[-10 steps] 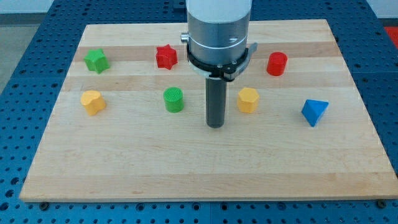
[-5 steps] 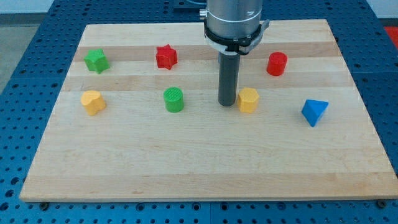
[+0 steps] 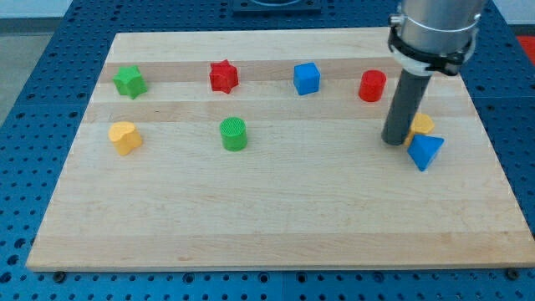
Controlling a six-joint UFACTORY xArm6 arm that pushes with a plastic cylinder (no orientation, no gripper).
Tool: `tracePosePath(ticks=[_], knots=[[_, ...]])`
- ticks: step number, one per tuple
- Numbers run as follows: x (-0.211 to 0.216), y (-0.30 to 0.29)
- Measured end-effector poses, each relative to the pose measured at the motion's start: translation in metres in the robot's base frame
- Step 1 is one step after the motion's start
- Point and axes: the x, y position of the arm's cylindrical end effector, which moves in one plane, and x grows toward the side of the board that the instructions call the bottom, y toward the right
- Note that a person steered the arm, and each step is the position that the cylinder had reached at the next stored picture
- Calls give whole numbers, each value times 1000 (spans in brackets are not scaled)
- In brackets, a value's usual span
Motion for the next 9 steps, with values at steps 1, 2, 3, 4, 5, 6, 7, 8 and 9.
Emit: tracePosePath(ticks=[1,2,3,4,5,6,7,8,9], knots=[[0,2],[7,-2],[59,-36],[107,-69],[121,-41],[133,62],[130,127],[127,125],[81,96]])
